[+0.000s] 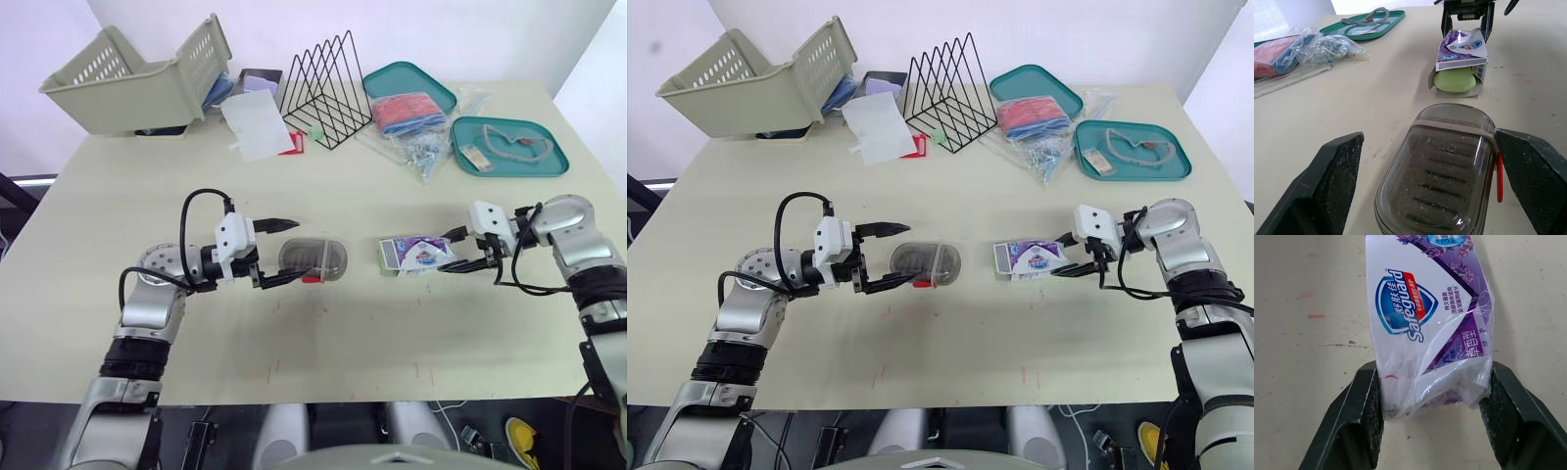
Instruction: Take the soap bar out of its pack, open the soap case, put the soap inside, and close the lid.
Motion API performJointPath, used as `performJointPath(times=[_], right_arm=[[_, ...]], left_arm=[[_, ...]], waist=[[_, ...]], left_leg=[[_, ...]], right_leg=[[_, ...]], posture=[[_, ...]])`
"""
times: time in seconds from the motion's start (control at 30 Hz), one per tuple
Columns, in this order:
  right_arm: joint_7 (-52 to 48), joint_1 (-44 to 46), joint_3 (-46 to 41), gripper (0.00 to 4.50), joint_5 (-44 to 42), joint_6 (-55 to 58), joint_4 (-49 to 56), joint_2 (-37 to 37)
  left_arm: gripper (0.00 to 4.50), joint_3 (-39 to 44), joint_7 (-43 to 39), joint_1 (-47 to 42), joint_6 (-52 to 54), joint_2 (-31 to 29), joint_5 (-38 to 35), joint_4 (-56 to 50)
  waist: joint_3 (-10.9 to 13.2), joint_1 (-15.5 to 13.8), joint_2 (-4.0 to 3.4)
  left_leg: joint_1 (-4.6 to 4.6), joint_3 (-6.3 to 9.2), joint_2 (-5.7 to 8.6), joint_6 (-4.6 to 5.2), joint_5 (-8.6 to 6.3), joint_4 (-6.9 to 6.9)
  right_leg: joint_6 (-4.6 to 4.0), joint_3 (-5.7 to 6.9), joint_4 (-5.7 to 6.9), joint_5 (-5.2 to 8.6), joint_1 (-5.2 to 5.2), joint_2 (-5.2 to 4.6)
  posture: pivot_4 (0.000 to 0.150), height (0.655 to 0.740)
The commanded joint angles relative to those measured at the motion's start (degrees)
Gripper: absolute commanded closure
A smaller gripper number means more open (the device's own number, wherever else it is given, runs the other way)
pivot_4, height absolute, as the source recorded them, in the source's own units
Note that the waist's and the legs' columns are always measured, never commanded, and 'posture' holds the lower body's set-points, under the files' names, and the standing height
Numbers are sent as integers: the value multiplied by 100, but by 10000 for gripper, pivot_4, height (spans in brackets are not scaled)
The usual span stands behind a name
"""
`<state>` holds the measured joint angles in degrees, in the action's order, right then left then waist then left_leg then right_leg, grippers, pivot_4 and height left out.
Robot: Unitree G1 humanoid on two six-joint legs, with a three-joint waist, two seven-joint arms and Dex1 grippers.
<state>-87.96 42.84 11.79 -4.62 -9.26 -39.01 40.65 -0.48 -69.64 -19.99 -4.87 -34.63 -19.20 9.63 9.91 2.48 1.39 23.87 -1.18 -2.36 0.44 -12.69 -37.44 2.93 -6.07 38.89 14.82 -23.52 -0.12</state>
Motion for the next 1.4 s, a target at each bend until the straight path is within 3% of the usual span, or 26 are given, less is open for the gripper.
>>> performJointPath(times=[0.03, 0.47, 0.6, 0.63, 0.93, 1.17, 1.4], right_arm=[[199, -68, -195, 30457, -37, 87, 226, 83], [491, -263, -208, 31831, 22, 295, 535, 131], [538, -337, -202, 43769, 28, 303, 607, 166], [570, -355, -212, 44502, 23, 306, 641, 173], [776, -526, -237, 44502, 66, 492, 1021, 342], [1027, -810, -550, 44502, -135, 1697, 2399, 935], [1002, -1489, -912, 44502, -336, 2111, 3383, 1705]], left_arm=[[0, 34, 35, -79, -128, -1, 23, -45], [0, 43, 46, -154, -160, 22, 84, 57], [0, 29, 42, -188, -188, 37, 110, 108], [0, 25, 39, -189, -198, 39, 116, 113], [0, -24, 18, -256, -269, 87, 165, 197], [0, -65, -75, -263, -320, 92, 205, 247], [0, -93, -157, -318, -339, 84, 205, 343]], waist=[[0, 3, 0], [0, 4, 0], [-1, 7, 2], [-2, 6, 3], [-2, -5, 3], [-1, -39, 1], [0, -20, 1]], left_leg=[[0, 0, 0, 0, 0, -1], [-3, -1, 0, 0, 1, -5], [-3, -1, 0, 0, 1, -5], [-5, -1, 0, 0, 1, -5], [-5, -1, 0, 0, 1, -11], [1, 1, 1, 0, 1, -10], [5, 4, 1, 0, 0, -3]], right_leg=[[0, 0, 0, 0, 0, 0], [0, -1, 2, -1, 2, 1], [1, 0, 2, -1, 2, 0], [1, -1, 2, -1, 3, 0], [2, 0, 3, -2, 5, 1], [1, 0, 2, -1, 3, 0], [2, 2, -2, 0, 0, 1]], posture=[[1500, 7400], [1500, 7400], [1500, 7400], [1500, 7400], [1500, 7400], [1500, 7400], [1500, 7400]])
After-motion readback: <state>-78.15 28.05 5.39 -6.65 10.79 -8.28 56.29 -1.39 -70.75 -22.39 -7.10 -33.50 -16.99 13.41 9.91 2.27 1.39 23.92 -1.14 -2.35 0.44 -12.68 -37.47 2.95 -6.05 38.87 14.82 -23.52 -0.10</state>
